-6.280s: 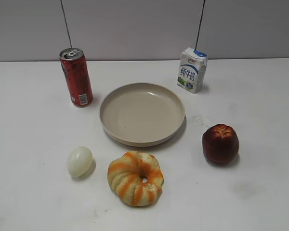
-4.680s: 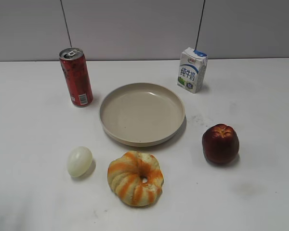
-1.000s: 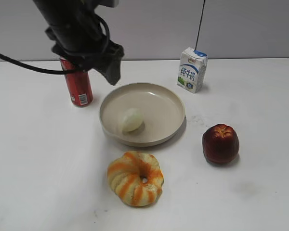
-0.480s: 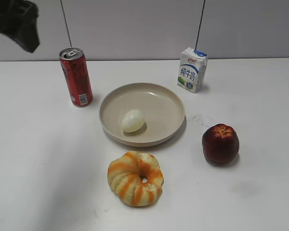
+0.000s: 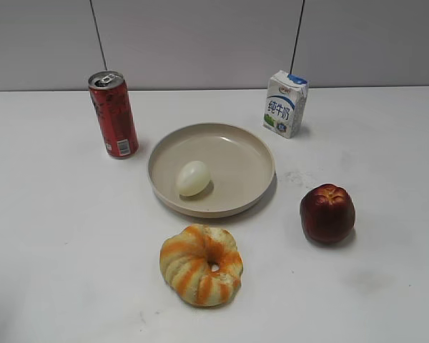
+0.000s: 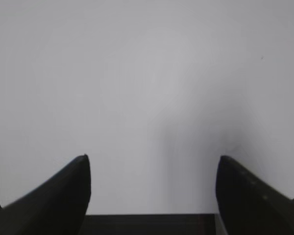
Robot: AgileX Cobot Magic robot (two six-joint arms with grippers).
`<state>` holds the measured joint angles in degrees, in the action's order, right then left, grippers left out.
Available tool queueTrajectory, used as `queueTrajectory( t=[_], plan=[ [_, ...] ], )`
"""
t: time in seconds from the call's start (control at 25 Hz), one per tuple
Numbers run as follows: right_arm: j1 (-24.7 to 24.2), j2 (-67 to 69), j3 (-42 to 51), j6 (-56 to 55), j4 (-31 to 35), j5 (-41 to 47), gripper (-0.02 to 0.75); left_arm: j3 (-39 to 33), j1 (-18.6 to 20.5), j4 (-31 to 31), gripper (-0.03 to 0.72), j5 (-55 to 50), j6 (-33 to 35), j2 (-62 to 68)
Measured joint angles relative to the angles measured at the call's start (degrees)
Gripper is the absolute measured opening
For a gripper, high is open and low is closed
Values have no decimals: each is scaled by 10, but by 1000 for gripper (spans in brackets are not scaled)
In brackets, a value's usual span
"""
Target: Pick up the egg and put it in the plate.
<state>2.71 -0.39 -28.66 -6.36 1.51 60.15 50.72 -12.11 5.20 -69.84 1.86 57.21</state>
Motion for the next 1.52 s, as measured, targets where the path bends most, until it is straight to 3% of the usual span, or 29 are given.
queueTrajectory(
  t=[0.24, 0.64, 0.88, 1.2, 1.52],
  plan=[
    [0, 0, 0, 0, 0, 0, 585, -116, 8, -10, 594, -2, -19, -216],
    [0, 0, 0, 0, 0, 0, 585, -131, 8, -6, 592, -2, -19, -521],
    [0, 0, 0, 0, 0, 0, 585, -136, 8, -3, 591, -2, -19, -551],
    [0, 0, 0, 0, 0, 0, 585, -214, 8, -13, 591, 26, -19, -551],
    [0, 0, 0, 0, 0, 0, 585, -235, 8, -61, 590, 72, 50, -550]
  ],
)
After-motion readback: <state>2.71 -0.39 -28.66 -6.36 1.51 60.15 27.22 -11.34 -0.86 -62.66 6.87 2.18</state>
